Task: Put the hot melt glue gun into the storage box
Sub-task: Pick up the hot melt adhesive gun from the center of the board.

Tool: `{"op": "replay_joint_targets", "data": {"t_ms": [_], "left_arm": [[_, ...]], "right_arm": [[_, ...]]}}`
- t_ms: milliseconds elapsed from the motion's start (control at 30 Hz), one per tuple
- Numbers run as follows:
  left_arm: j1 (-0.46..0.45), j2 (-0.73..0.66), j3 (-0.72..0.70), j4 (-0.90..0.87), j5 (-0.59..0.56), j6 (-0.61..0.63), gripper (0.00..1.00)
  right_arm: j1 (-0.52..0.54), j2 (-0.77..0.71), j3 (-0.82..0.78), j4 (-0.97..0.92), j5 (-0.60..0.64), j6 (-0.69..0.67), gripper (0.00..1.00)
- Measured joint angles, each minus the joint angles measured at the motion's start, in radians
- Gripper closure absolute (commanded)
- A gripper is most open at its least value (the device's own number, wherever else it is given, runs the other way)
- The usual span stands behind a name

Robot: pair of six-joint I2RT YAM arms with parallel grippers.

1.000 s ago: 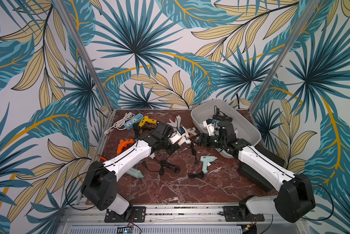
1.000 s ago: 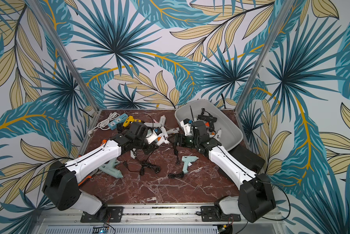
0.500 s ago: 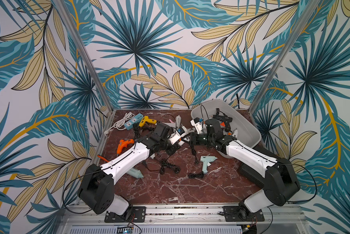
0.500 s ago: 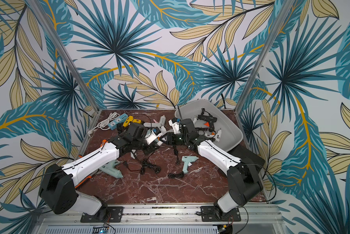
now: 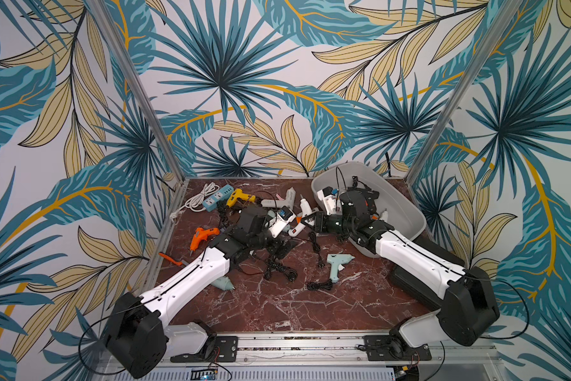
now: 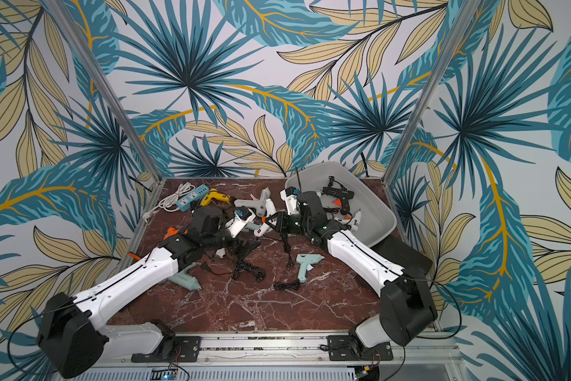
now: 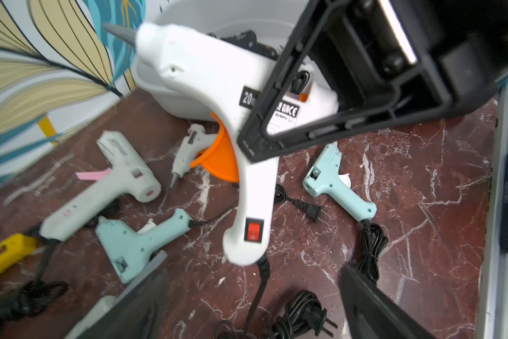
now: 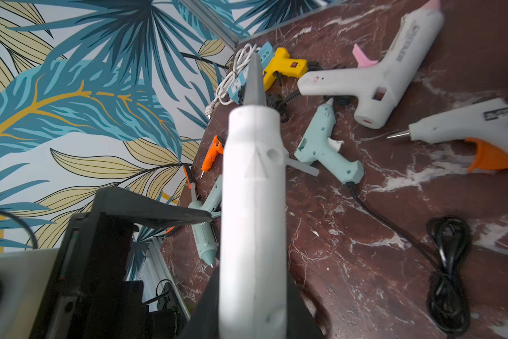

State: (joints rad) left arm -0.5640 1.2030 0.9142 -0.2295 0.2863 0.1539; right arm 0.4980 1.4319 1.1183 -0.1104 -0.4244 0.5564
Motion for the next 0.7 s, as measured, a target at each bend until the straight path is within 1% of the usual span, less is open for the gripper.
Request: {"op": "replay_joint_targets", "data": {"t_ms": [67, 200, 333, 467, 700], "left_arm": [[0.003, -0.086, -0.069, 0.070, -0.035, -0.037, 0.00], [0.010, -0.230, -0.187, 0.170, -0.152, -0.121, 0.00], [0.024, -0.308, -0.249, 0.204, -0.269, -0.200, 0.00], [0.046, -0.329, -0.277, 0.206, -0.349, -0.268, 0.00], [0.053, -0.327, -0.321, 0.203, -0.414, -0.348, 0.00]], "right_arm": [[0.000, -0.039, 0.017, -0.031, 0.036, -0.018, 1.00], [0.003, -0.081, 0.105, -0.115, 0.108, -0.072, 1.00], [0.021, -0.084, 0.214, -0.196, 0.171, -0.139, 1.00], [0.049, -0.083, 0.319, -0.269, 0.224, -0.209, 1.00], [0.065, -0.063, 0.478, -0.345, 0.326, -0.290, 1.00]]}}
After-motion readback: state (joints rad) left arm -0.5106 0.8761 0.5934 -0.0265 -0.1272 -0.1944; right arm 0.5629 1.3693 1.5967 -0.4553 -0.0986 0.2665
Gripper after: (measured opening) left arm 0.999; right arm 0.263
